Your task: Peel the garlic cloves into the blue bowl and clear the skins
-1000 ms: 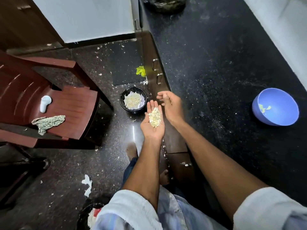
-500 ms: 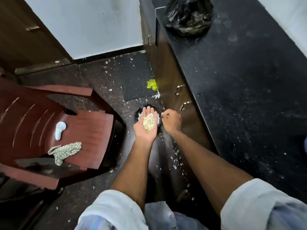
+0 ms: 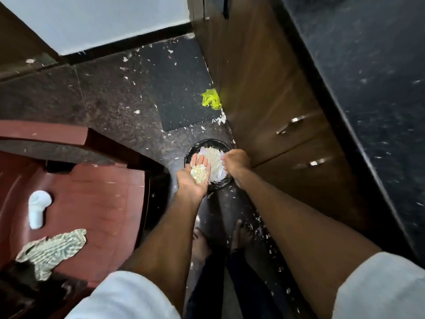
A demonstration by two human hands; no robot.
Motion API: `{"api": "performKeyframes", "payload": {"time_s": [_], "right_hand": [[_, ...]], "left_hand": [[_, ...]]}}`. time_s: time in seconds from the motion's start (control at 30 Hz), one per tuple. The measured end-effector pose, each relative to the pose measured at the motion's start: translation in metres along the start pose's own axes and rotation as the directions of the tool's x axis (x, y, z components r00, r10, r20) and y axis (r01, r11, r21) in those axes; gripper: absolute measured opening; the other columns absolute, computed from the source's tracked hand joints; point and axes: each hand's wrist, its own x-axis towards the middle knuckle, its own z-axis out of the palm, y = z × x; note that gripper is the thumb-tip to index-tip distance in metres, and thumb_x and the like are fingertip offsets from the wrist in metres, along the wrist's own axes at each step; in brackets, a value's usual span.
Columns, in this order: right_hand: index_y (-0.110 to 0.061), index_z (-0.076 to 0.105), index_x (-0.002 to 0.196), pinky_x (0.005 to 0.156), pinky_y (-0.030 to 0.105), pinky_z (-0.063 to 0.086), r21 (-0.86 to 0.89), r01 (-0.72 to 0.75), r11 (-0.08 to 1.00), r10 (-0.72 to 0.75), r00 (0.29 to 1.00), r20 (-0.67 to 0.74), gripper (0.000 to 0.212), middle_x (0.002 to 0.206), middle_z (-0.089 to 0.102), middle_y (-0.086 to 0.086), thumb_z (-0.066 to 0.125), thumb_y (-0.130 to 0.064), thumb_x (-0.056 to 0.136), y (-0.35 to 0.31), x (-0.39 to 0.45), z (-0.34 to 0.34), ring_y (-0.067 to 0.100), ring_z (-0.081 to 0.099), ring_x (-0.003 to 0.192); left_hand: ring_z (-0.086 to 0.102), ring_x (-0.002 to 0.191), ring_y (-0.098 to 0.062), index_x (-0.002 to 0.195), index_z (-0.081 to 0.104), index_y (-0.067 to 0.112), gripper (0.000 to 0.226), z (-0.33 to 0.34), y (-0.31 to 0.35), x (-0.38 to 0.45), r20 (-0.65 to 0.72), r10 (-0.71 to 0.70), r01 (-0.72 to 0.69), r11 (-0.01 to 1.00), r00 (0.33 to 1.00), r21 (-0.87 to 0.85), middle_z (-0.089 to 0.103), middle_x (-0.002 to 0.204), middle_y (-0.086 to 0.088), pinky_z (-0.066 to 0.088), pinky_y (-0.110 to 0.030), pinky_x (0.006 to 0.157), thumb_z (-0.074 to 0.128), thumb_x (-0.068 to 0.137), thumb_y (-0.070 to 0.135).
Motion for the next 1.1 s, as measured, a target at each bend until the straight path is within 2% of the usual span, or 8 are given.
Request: {"api": "performKeyframes", "payload": {"time_s": [0.27, 0.37, 0.43, 0.57, 0.77, 0.87, 0.97, 1.1], "right_hand": [[-0.003, 0.078, 0.101, 0.089, 0.04, 0.06, 0.014, -0.016, 1.0, 0.018, 0.996, -0.09, 0.018, 0.104, 0.077, 0.012, 0.062, -0.004, 0.092, 0.021, 0.087, 0.052, 0.028, 0.071, 0.099], [-0.004, 0.079, 0.101, 0.088, 0.04, 0.06, -0.005, -0.032, 0.999, 0.031, 0.994, -0.104, 0.019, 0.103, 0.077, 0.014, 0.065, -0.001, 0.09, 0.04, 0.132, 0.067, 0.029, 0.072, 0.098], [-0.003, 0.078, 0.101, 0.087, 0.044, 0.062, -0.042, -0.039, 0.998, 0.034, 0.995, -0.097, 0.018, 0.1, 0.076, 0.017, 0.067, -0.001, 0.087, 0.045, 0.148, 0.069, 0.032, 0.074, 0.097], [-0.008, 0.075, 0.076, 0.059, 0.04, 0.064, -0.041, -0.048, 0.998, 0.04, 0.983, -0.179, 0.012, 0.077, 0.075, 0.014, 0.086, -0.005, 0.078, 0.034, 0.135, 0.066, 0.028, 0.075, 0.068], [-0.013, 0.082, 0.077, 0.071, 0.023, 0.057, -0.206, 0.083, 0.975, -0.121, 0.977, -0.178, 0.016, 0.08, 0.077, 0.0, 0.077, 0.002, 0.077, 0.038, 0.123, 0.059, 0.014, 0.068, 0.073], [-0.011, 0.079, 0.072, 0.07, 0.042, 0.064, -0.217, 0.092, 0.972, -0.15, 0.951, -0.27, 0.009, 0.075, 0.076, 0.01, 0.072, -0.007, 0.076, 0.026, 0.098, 0.045, 0.03, 0.074, 0.071], [-0.01, 0.082, 0.085, 0.085, 0.035, 0.059, -0.266, 0.12, 0.957, -0.178, 0.962, -0.205, 0.019, 0.093, 0.079, 0.011, 0.069, 0.002, 0.08, 0.004, 0.048, 0.014, 0.028, 0.072, 0.092], [-0.008, 0.081, 0.084, 0.077, 0.029, 0.056, -0.267, 0.096, 0.959, -0.15, 0.971, -0.188, 0.01, 0.091, 0.078, 0.013, 0.077, -0.018, 0.084, -0.025, -0.019, -0.013, 0.031, 0.072, 0.091]], "left_hand": [[0.072, 0.08, -0.025, 0.105, 0.069, 0.011, 0.044, 0.005, -0.015, 0.148, -0.165, 0.035, 0.005, 0.972, 0.986, 0.235, 0.077, 0.101, -0.013, 0.062, -0.038, 0.078, 0.026, 0.108, 0.018], [0.067, 0.047, -0.011, 0.09, 0.063, 0.009, 0.038, 0.001, -0.017, 0.178, -0.183, 0.073, 0.002, 0.924, 0.98, 0.382, 0.071, 0.06, 0.003, 0.064, -0.024, 0.066, 0.03, 0.108, 0.011], [0.075, 0.061, -0.013, 0.102, 0.068, 0.004, 0.037, -0.004, -0.018, 0.195, -0.172, 0.121, -0.024, 0.878, 0.978, 0.479, 0.076, 0.073, 0.01, 0.063, -0.023, 0.074, 0.031, 0.109, 0.008], [0.059, 0.065, -0.017, 0.091, 0.061, 0.01, 0.027, -0.016, -0.019, 0.224, -0.121, 0.227, -0.105, 0.778, 0.966, 0.62, 0.062, 0.08, -0.007, 0.051, -0.017, 0.044, 0.044, 0.109, 0.001], [0.069, 0.068, -0.017, 0.093, 0.078, 0.032, 0.035, -0.024, -0.015, 0.211, 0.114, 0.429, -0.21, 0.184, 0.896, 0.96, 0.077, 0.089, 0.006, 0.06, -0.028, 0.068, 0.068, 0.087, -0.001], [0.073, 0.085, -0.022, 0.092, 0.075, 0.022, 0.015, -0.016, -0.01, 0.182, 0.167, 0.382, -0.234, 0.137, 0.909, 0.962, 0.078, 0.097, 0.001, 0.059, -0.03, 0.078, 0.065, 0.101, 0.017], [0.071, 0.104, -0.023, 0.102, 0.069, 0.018, 0.033, -0.003, -0.001, 0.13, 0.272, 0.351, -0.306, 0.047, 0.896, 0.951, 0.073, 0.121, -0.002, 0.054, -0.025, 0.088, 0.049, 0.097, -0.008], [0.071, 0.114, -0.027, 0.111, 0.071, 0.025, 0.031, 0.011, 0.014, 0.053, 0.335, 0.306, -0.301, -0.155, 0.891, 0.941, 0.074, 0.125, 0.0, 0.056, -0.037, 0.096, 0.054, 0.099, 0.004]]}}
